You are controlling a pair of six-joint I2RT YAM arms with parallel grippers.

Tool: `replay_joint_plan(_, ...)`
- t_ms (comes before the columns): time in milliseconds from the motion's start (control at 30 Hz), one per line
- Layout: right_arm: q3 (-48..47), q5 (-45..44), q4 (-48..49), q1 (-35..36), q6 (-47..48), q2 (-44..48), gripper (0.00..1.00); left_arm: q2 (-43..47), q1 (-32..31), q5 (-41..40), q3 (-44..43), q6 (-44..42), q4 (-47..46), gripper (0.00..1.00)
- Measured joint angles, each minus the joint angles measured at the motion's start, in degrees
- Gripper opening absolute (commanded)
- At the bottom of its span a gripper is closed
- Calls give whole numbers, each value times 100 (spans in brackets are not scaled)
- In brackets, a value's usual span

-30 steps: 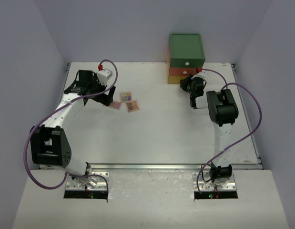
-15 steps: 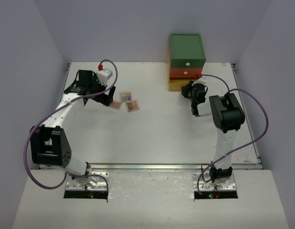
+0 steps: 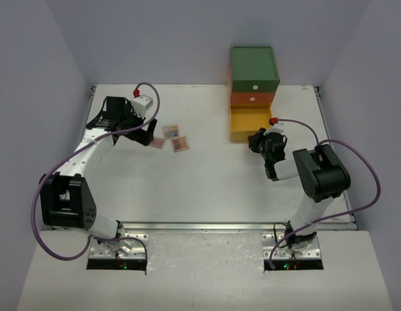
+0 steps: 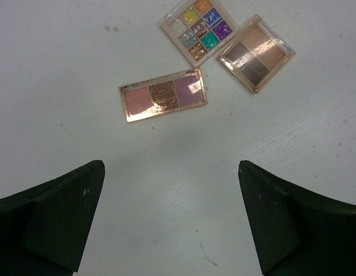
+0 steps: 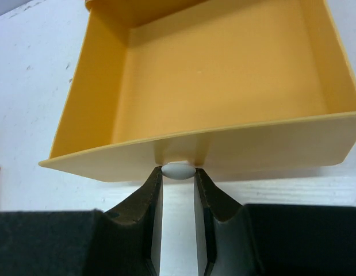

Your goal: Organize the makeup

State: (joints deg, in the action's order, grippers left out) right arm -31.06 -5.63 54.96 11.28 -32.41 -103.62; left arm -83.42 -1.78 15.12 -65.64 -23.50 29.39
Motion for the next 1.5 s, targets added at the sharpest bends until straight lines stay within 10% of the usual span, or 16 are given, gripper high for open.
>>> replay_joint_plan(133, 96, 25, -43, 24, -146, 87, 98, 29, 0, 26, 26, -5, 22, 100)
replay_joint_plan(633, -788, -568, -3318, 1617, 1068, 2344, 99, 177, 714, 276, 201, -16, 80, 100)
replay_joint_plan(1133, -7425, -570, -7424, 3397, 1340, -2448, 99, 165, 1713, 375, 772, -88, -4, 100)
replay_joint_plan(1500, -7826, -934, -8073, 3557, 1028, -3368, 99, 290, 1801, 360, 991, -296, -25, 100)
